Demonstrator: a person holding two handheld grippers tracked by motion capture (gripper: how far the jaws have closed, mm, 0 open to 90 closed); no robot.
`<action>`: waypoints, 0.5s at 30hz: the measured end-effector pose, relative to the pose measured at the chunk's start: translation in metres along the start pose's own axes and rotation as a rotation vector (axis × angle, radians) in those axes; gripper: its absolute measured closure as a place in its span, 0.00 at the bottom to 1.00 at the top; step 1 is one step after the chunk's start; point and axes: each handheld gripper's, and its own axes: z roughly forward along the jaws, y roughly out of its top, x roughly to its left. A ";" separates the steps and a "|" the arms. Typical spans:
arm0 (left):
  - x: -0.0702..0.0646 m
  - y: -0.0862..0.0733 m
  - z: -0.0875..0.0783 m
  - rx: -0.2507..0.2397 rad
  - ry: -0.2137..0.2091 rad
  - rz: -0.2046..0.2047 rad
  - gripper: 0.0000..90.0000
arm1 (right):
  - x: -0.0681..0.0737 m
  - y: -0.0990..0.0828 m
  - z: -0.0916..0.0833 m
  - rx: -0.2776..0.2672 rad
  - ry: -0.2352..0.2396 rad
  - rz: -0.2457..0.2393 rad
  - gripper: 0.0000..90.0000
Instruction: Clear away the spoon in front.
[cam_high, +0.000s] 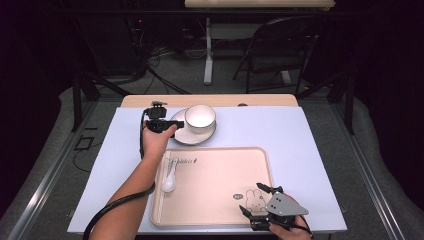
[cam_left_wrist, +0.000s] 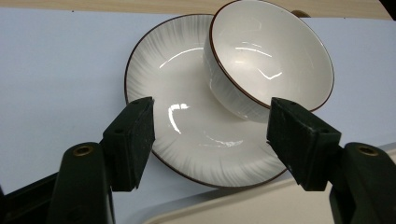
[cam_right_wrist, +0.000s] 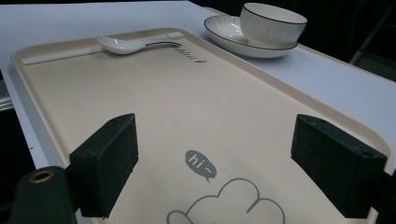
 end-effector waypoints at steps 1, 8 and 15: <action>-0.001 0.001 0.002 0.004 0.001 -0.001 0.36 | 0.000 0.000 0.000 0.000 0.000 0.000 0.16; -0.006 0.006 0.014 0.012 0.004 -0.011 0.36 | 0.000 0.000 0.000 -0.001 0.000 -0.001 0.16; -0.011 0.009 0.028 0.031 0.011 -0.026 0.36 | -0.001 0.000 0.000 -0.004 0.001 0.002 0.16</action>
